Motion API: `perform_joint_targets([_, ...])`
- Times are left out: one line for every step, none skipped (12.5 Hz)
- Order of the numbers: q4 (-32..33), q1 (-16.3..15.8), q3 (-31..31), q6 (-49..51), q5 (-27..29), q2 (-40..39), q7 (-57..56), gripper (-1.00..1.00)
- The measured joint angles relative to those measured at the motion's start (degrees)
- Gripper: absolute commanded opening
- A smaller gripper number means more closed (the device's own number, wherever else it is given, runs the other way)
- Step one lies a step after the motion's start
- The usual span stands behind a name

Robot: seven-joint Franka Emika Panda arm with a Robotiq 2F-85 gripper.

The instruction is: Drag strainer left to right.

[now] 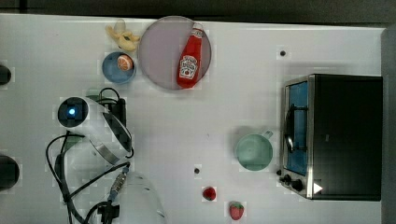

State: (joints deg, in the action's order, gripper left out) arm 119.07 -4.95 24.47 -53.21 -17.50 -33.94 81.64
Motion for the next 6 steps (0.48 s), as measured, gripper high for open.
perform_joint_targets([0.7,0.1,0.1,0.0,-1.0,0.0,0.1,1.0])
perform_joint_targets([1.5,-0.2,-0.2,0.2,-1.0,0.1,0.1,1.0])
perform_joint_targets([1.7,-1.1,-1.3,-0.2,-0.3,0.3,0.1,1.0])
perform_joint_targets([1.7,-1.8,-2.4,-1.1,0.6,0.3,0.1,1.0])
perform_joint_targets([1.8,-1.8,-2.9,-1.1,0.5,0.4,0.1,1.0])
perform_joint_targets([2.5,-1.4,-3.1,-1.1,-0.1,0.9,0.1,1.0])
